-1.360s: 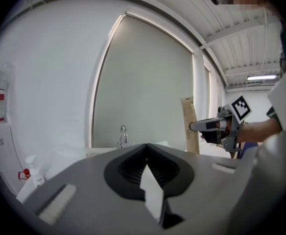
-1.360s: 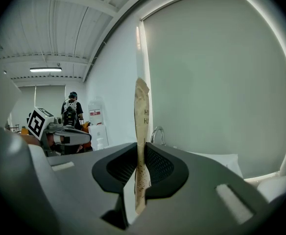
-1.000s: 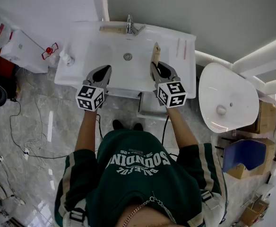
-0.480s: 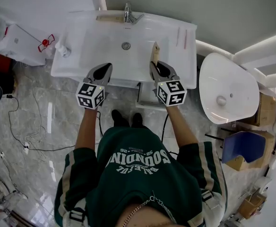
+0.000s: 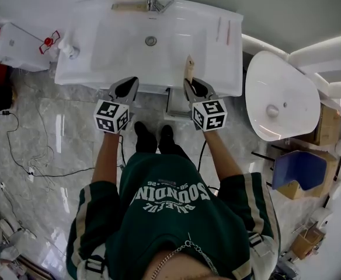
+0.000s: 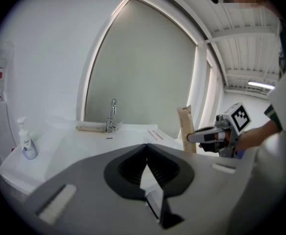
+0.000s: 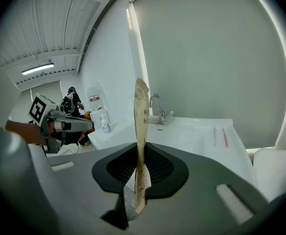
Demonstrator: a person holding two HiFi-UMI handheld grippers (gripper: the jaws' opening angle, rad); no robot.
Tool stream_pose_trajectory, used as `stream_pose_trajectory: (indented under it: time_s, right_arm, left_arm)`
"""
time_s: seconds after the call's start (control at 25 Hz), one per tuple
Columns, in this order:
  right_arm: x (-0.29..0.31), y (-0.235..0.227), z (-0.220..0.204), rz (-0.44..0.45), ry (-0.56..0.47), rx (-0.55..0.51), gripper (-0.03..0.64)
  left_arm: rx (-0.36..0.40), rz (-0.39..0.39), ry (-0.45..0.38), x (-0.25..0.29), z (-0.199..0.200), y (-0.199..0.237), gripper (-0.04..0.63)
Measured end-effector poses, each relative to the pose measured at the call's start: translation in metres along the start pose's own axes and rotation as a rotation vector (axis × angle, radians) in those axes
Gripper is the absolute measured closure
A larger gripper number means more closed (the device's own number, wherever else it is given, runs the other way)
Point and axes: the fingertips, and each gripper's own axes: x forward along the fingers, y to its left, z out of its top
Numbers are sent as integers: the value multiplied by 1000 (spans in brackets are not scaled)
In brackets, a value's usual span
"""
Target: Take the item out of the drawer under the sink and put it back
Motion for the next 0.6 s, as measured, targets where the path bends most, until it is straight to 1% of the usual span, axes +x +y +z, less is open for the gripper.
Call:
stream_pose_trajectory:
  time_s: [0.16,0.4,0.52,0.6]
  right_arm:
    - [-2,-3,-43,-6,82,-53,572]
    - [-3,-6,-103,21,187,-77,572]
    - [-3,-1,-135,59,247,-154,572]
    - [0,2,-168,96,313,-213,572]
  left_arm:
    - [13,-11,13,2,-6,-11,546]
    - [24,-32,16,17,-9,-29,546]
    - [12,-31,20,24,-15,-33,546]
    - [-3,-24,23,26,-21,-35,546]
